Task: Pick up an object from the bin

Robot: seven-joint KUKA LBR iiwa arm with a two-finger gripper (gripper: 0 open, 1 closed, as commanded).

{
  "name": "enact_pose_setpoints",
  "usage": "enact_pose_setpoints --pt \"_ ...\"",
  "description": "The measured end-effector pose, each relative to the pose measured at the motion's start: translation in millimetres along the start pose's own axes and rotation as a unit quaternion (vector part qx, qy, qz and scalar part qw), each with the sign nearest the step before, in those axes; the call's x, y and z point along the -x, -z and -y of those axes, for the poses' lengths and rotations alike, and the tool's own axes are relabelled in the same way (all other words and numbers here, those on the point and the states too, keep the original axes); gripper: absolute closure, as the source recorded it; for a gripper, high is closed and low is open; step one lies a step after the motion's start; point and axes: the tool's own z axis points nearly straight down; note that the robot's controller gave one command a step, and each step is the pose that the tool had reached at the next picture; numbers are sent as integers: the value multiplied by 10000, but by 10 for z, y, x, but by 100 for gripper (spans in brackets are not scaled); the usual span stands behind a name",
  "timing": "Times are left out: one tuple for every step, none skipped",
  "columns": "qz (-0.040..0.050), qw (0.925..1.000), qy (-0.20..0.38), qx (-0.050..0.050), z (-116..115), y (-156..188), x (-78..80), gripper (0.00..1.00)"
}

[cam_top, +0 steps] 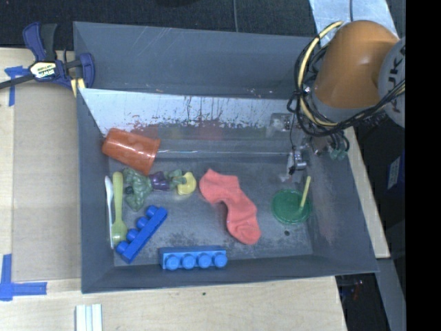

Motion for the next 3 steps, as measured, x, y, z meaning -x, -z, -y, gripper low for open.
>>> enact_pose_setpoints --pt "26 9991 421 -10 -302 -505 51 0" --pt "-2 9994 345 -5 -543 -619 -78 0" --pt "6 9995 311 8 -1074 -1049 19 0"
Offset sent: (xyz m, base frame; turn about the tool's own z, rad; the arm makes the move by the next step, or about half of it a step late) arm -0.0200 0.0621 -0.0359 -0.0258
